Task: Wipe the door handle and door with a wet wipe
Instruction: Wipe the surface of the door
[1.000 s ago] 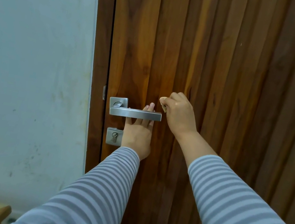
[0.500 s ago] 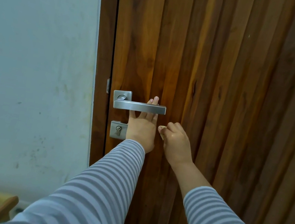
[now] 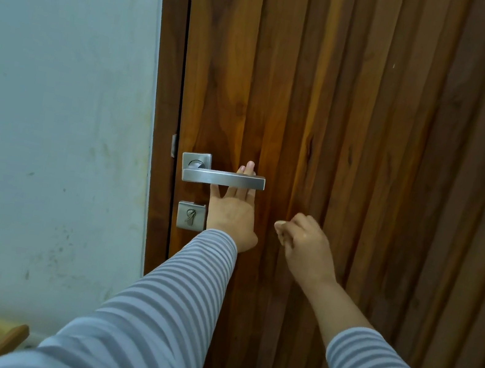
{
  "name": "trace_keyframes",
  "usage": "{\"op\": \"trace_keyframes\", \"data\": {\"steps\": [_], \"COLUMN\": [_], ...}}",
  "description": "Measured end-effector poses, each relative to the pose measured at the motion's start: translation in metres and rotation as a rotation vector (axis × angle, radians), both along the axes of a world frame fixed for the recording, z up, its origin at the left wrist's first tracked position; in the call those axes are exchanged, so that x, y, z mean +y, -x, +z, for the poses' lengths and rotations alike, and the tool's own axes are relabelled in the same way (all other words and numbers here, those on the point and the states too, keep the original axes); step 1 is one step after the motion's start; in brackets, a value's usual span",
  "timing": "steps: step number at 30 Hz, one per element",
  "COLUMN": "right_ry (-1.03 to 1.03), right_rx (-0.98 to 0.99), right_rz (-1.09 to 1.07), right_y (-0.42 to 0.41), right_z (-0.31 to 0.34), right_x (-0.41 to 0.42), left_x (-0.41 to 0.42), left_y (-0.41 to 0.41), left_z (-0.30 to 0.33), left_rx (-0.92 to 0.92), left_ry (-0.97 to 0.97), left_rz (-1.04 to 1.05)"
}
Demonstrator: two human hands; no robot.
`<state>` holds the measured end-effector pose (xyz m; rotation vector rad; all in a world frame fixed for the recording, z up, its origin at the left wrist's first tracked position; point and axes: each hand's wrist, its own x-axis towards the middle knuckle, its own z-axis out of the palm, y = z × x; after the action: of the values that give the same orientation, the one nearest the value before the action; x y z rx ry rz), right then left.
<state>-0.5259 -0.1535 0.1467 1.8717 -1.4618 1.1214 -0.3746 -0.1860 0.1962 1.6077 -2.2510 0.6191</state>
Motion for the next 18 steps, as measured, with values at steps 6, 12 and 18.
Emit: {"op": "trace_keyframes", "data": {"steps": [6, 12, 18], "right_ry": [0.167, 0.303, 0.382], "right_rx": [-0.143, -0.082, 0.099], "right_rz": [-0.045, -0.021, -0.235], "right_y": [0.012, -0.004, -0.009], "right_z": [0.087, 0.150, 0.160], "right_x": [-0.005, -0.017, -0.037], "left_x": [-0.006, -0.014, -0.016], "left_y": [0.020, 0.027, 0.031], "left_z": [-0.003, -0.004, -0.004], "left_rx": [-0.047, -0.074, -0.057], "left_ry": [0.180, 0.263, 0.254], "left_rz": [-0.021, 0.022, -0.002]}}
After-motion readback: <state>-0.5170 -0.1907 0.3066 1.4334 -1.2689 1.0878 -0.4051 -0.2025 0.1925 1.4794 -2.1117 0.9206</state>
